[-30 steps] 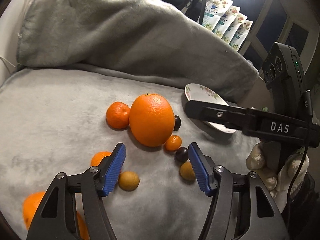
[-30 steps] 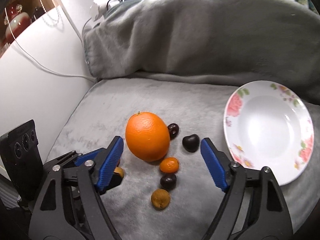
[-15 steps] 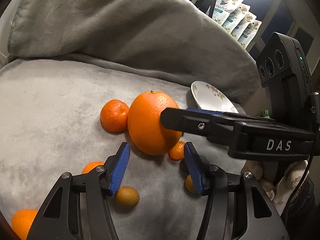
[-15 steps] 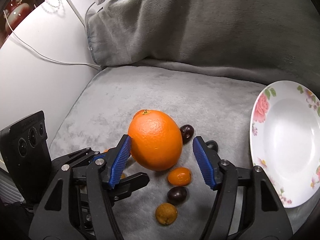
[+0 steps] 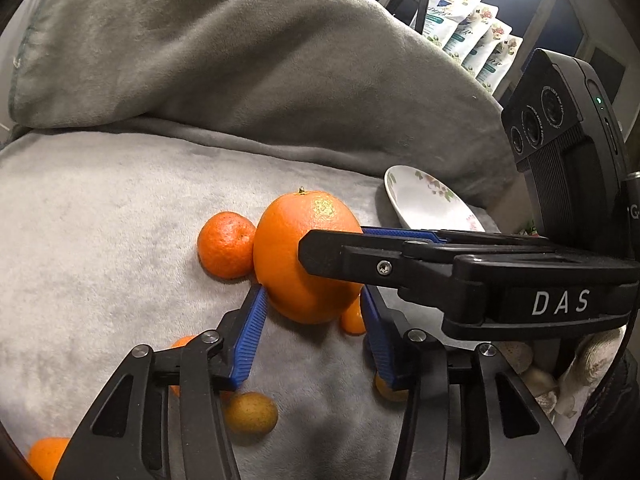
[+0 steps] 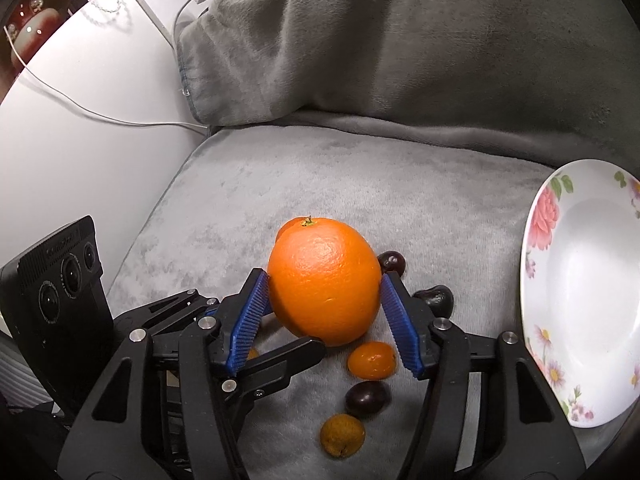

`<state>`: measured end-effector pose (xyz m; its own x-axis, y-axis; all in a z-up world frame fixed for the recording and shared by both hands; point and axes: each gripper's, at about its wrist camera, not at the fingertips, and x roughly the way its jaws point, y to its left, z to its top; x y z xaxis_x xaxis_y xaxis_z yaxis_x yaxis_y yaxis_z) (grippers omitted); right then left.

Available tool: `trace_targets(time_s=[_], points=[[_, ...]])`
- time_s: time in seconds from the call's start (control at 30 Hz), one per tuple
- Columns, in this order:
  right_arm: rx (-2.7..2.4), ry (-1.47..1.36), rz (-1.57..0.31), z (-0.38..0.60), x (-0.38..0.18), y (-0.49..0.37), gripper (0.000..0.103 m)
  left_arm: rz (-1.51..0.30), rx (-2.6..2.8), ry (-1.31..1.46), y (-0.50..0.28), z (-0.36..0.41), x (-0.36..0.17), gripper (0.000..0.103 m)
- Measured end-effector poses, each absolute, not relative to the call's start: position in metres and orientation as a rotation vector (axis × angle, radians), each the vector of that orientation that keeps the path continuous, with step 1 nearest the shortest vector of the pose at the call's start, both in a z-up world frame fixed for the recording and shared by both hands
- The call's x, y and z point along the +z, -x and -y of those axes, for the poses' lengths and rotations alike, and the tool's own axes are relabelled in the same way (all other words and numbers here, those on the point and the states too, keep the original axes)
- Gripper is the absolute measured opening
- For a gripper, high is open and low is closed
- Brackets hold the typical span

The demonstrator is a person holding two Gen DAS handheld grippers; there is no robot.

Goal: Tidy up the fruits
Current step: 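Lift the large orange with the right gripper and carry it over the plate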

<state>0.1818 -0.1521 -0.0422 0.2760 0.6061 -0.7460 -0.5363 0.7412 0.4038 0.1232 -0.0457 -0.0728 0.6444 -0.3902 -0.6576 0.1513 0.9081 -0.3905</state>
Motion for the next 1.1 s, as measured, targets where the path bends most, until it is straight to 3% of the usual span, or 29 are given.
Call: trace_targets(time_s=[0.5,1.1], points=[[0.753,-0.077,-0.996,0.167,-0.028,-0.174,0.06,-0.78,-0.326,0.298,-0.117,0.056,-0.06,0.046],[0.63,-0.133,-0.929,0.249,0.004,-0.172,0.06,-0.749,-0.445,0.24,-0.136,0.128,-0.037,0.046]])
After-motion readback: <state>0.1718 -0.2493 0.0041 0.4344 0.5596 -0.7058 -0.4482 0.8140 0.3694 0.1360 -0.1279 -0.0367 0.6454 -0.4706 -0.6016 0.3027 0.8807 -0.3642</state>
